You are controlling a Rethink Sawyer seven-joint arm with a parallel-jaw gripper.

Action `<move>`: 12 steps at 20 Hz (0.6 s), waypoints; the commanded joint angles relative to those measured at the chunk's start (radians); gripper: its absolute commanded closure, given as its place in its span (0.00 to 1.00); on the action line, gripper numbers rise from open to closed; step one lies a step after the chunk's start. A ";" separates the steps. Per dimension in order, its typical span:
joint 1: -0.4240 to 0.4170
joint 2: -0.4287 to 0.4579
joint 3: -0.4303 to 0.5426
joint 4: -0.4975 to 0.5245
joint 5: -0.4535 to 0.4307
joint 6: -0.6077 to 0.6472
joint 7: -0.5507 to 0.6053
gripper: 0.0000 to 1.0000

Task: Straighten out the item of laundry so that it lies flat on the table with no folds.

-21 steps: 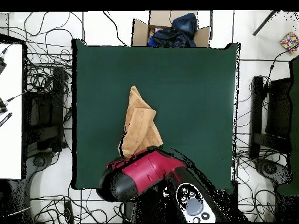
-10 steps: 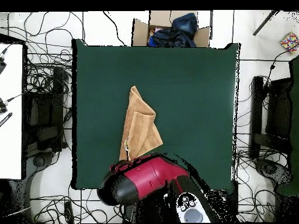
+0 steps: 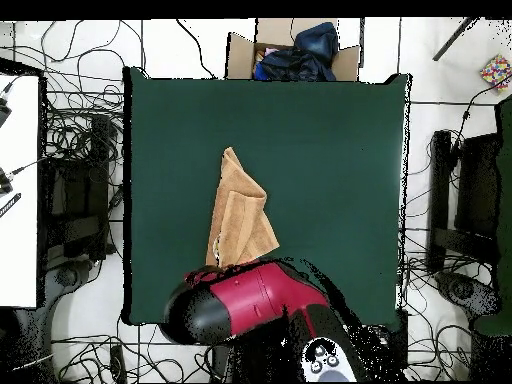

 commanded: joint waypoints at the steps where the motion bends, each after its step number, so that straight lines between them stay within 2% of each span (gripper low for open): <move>1: 0.077 0.113 -0.067 -0.219 -0.005 0.160 0.121 0.00; 4: 0.114 0.185 -0.103 -0.307 -0.035 0.161 0.159 0.00; 8: 0.129 0.249 -0.124 -0.379 0.001 0.178 0.148 0.00; 12: 0.156 0.295 -0.146 -0.461 -0.001 0.199 0.136 0.00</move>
